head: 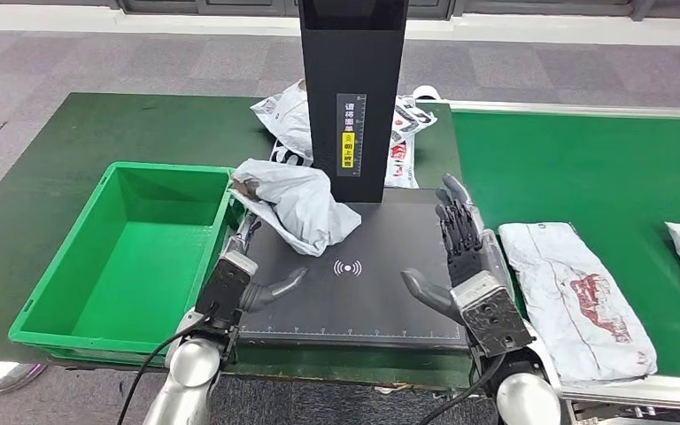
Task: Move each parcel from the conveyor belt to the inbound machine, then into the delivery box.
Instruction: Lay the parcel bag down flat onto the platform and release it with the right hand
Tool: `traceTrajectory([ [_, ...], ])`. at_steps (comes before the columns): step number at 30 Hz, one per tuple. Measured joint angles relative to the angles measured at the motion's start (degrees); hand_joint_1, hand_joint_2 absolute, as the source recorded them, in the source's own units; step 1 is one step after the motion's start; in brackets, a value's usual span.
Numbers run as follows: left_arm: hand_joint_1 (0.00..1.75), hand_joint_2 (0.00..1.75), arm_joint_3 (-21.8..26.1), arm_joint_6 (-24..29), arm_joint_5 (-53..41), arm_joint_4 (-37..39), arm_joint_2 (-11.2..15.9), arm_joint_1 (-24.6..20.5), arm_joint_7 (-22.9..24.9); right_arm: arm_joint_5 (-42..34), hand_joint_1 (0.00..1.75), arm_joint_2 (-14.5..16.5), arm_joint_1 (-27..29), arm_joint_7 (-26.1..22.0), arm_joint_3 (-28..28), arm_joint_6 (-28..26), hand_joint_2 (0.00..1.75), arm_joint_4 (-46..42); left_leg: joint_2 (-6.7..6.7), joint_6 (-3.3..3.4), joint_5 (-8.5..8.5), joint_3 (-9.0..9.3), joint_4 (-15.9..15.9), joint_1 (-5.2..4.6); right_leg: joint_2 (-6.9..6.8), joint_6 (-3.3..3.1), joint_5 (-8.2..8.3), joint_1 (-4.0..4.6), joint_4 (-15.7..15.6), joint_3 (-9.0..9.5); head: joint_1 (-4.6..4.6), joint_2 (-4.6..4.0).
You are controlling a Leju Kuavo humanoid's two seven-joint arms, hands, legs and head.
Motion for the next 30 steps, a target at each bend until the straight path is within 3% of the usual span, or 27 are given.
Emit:
traceTrajectory([
  [8,0.03,1.75,-1.27,0.04,0.59,1.93,-0.11,-1.69,0.09,0.43,0.00,0.61,1.60,0.04,-0.91,-0.21,1.75,-2.75,0.00,0.00,-0.01,-0.01,0.00,0.00,0.04,0.00,-0.01,0.01,0.00,-0.03,-0.01,0.00],
  [9,0.31,1.75,-1.37,-0.23,1.05,2.35,-0.15,-2.06,0.20,0.69,0.00,0.75,1.90,0.10,-1.00,-0.50,1.75,-3.08,0.00,0.00,-0.01,-0.01,0.00,0.00,0.03,-0.01,-0.01,0.01,0.00,-0.04,-0.01,0.00],
  [12,1.59,1.75,-1.80,-1.12,2.43,4.79,-0.58,-4.07,0.63,1.36,0.00,1.62,3.22,0.45,-1.89,-1.62,1.75,-4.55,-0.03,0.00,0.00,-0.01,0.00,0.00,0.01,0.00,-0.02,0.01,0.00,-0.03,-0.01,0.00],
  [13,1.75,1.75,-2.00,-1.29,2.73,5.93,-0.80,-4.93,0.74,1.46,0.00,2.03,3.74,0.63,-2.41,-1.93,1.75,-5.15,-0.02,0.00,0.00,-0.01,0.00,0.00,0.01,0.00,-0.02,0.00,0.00,-0.02,-0.01,0.00],
  [22,1.73,1.75,-2.95,-2.26,5.08,16.00,-2.51,-10.74,1.17,1.95,0.00,5.69,8.46,1.50,-8.05,-3.73,1.75,-9.19,0.00,0.00,-0.01,0.00,0.01,-0.01,0.06,0.00,-0.01,-0.01,0.00,-0.02,-0.01,0.00],
  [23,1.58,1.75,-2.96,-2.11,5.11,17.12,-2.68,-11.23,1.09,2.01,0.00,6.00,8.90,1.52,-8.63,-3.93,1.75,-9.51,0.00,0.00,-0.01,0.00,0.01,-0.01,0.06,0.00,-0.01,0.00,0.00,-0.02,-0.01,0.00],
  [26,0.31,1.75,-2.96,-1.14,5.32,20.30,-3.15,-12.65,0.65,2.16,0.00,6.69,9.93,1.47,-9.99,-4.16,1.75,-10.17,0.01,0.00,-0.01,0.00,0.00,-0.01,0.06,0.00,-0.01,0.00,0.00,-0.03,-0.01,0.00],
  [27,0.03,1.75,-2.96,-0.77,5.44,21.15,-3.29,-13.07,0.49,2.18,0.00,6.86,10.15,1.42,-10.32,-4.18,1.75,-10.29,0.01,0.00,-0.01,0.00,0.00,-0.01,0.06,0.00,-0.01,0.00,0.00,-0.02,-0.01,0.00],
  [30,0.00,1.75,-2.94,0.27,5.95,23.17,-3.60,-13.98,0.08,2.22,0.00,7.18,10.61,1.29,-10.98,-4.31,1.75,-10.48,0.01,0.00,-0.01,0.00,0.00,0.00,0.06,0.00,-0.01,0.00,0.00,-0.01,-0.01,0.00],
])
